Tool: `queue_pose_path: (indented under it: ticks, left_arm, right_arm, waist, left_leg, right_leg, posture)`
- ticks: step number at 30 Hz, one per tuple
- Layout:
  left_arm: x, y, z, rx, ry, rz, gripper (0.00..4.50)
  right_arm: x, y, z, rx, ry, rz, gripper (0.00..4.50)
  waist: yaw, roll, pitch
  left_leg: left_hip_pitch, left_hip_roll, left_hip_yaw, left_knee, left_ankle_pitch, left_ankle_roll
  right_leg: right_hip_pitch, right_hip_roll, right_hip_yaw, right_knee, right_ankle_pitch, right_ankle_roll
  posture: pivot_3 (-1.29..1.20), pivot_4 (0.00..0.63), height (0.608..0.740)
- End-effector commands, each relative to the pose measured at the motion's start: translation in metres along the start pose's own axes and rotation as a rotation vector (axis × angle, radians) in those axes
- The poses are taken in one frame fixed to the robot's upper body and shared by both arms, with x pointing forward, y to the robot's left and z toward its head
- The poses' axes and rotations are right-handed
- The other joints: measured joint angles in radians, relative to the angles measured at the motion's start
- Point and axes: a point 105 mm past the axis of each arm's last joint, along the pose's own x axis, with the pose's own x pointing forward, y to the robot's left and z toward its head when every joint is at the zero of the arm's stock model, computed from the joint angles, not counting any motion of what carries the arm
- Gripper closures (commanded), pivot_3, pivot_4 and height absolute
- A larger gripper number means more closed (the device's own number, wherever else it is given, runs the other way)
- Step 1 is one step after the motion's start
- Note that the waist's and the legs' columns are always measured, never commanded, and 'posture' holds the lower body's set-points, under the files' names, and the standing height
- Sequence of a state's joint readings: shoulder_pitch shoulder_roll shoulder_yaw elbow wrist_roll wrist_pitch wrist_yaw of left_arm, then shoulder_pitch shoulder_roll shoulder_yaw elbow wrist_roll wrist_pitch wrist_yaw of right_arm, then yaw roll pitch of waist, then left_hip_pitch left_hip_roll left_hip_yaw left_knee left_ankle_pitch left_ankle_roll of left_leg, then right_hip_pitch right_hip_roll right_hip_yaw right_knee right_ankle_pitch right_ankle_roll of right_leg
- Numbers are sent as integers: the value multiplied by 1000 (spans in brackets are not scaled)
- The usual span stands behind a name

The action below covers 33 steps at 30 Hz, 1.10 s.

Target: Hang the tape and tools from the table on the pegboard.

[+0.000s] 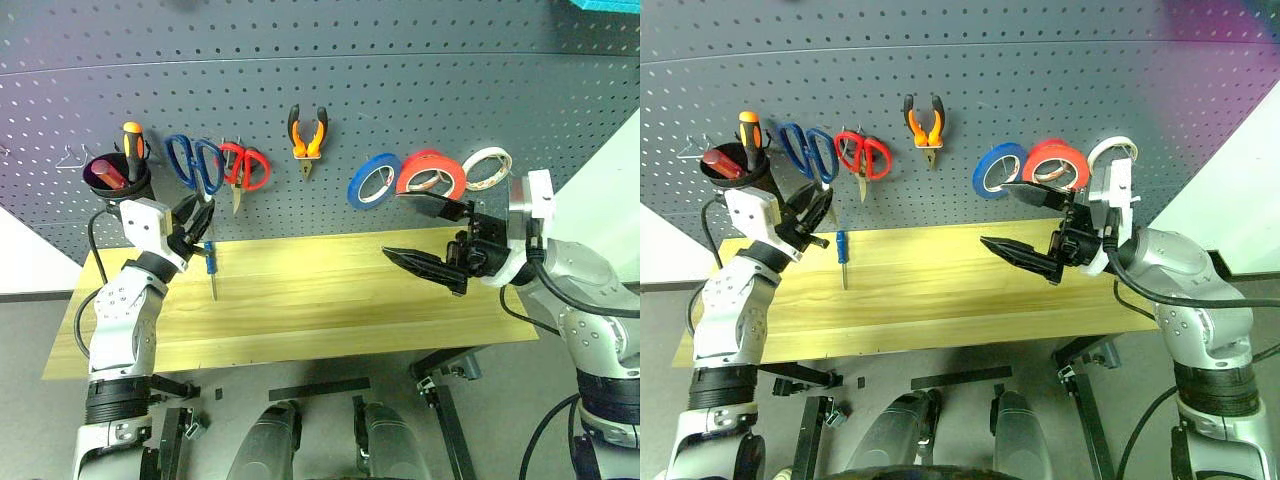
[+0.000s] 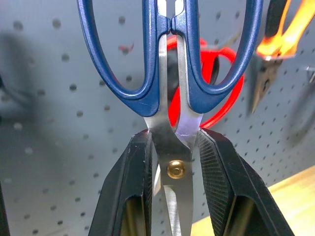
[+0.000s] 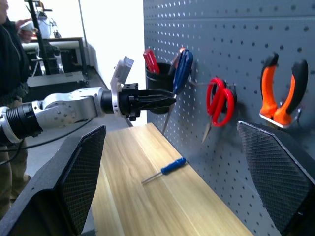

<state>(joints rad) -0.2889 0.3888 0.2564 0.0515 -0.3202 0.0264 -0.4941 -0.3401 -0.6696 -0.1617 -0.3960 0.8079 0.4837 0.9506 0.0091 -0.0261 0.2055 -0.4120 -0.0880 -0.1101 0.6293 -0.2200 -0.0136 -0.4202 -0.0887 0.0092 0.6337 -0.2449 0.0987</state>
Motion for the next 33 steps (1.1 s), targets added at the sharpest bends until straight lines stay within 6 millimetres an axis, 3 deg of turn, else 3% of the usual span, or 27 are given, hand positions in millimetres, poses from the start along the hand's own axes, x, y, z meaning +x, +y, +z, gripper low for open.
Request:
queue_pose_path:
  ticks: [1,30,33]
  left_arm:
    - [3,2,12,60,-42,-7,3474]
    - [27,-7,-23,107,72,-48,3474]
    - [26,-6,-25,95,76,-44,2829]
  right_arm:
    - [4,8,10,-50,-26,27,0]
    - [4,12,9,-43,-28,40,0]
    - [4,12,9,-43,-28,41,0]
  waist:
    - [0,0,0]
    - [-7,2,-12]
    - [-11,2,-13]
  left_leg:
    - [0,0,0,0,0,0]
    - [0,0,1,3,0,0]
    - [1,0,1,3,0,0]
  right_leg:
    - [0,0,0,0,0,0]
    - [1,1,1,1,5,1]
    - [1,1,1,1,5,1]
  posture:
    - [-57,137,740]
    - [-80,121,740]
    - [-80,121,740]
